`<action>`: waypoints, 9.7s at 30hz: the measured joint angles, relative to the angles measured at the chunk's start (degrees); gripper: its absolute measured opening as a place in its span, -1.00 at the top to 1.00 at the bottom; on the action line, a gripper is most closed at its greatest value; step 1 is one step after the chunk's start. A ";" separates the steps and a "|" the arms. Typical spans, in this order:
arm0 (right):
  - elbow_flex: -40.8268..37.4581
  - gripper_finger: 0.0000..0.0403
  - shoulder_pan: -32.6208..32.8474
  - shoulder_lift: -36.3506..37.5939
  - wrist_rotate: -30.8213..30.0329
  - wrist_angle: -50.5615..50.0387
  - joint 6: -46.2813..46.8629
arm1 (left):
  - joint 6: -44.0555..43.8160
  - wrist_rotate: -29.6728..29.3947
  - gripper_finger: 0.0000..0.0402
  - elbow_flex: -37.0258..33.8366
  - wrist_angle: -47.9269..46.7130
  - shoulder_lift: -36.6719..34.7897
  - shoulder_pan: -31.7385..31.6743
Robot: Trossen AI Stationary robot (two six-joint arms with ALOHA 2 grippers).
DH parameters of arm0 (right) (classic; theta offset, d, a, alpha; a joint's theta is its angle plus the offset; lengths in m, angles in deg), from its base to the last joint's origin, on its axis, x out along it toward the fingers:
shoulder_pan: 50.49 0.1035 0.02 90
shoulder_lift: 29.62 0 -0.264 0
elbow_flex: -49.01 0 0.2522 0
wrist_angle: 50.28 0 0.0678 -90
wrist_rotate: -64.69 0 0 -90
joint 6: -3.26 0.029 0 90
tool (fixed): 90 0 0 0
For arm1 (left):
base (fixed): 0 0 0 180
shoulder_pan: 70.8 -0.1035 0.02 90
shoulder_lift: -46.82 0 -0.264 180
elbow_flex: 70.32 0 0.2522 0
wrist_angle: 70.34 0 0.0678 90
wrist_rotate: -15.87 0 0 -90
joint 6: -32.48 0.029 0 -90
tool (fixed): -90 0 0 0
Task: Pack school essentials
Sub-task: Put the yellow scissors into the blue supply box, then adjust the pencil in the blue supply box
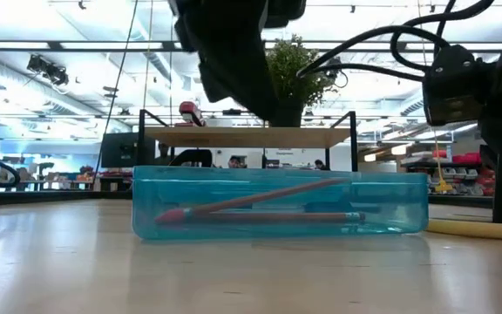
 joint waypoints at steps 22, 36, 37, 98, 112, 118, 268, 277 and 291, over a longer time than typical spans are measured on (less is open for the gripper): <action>12.40 0.99 2.76 15.73 -6.31 -21.23 -8.27 | 3.21 -1.36 0.85 19.33 -23.55 -0.15 0.17; 8.24 0.36 7.00 10.56 -0.57 -24.91 3.26 | 3.18 -4.24 0.91 22.38 -28.66 -0.17 -0.01; 7.22 0.28 7.76 10.39 -0.73 -24.09 3.94 | 2.91 -4.26 0.90 22.38 -28.70 -0.17 -0.18; 15.08 0.74 -9.47 5.18 1.07 6.50 -49.60 | -5.69 -11.61 0.91 22.44 -29.54 -14.78 -5.91; 22.38 0.41 -13.13 -8.80 10.33 5.08 -51.24 | -8.00 -14.19 0.88 22.42 -30.84 -16.37 -4.87; 22.40 0.31 -13.48 -5.89 8.50 1.72 -49.18 | -7.50 -14.19 0.90 22.42 -31.38 -16.37 -4.97; 8.00 0.30 -6.12 3.40 9.34 1.01 -45.94 | -15.52 -23.03 0.92 22.38 -50.01 -5.09 -0.79; 8.00 0.30 -6.12 3.41 16.40 4.21 -45.51 | -15.81 -24.64 0.89 22.38 -49.97 -5.07 -1.30; 7.98 0.30 -6.12 6.34 12.14 5.17 -43.23 | -17.06 -24.68 0.90 22.38 -49.93 -5.07 -1.32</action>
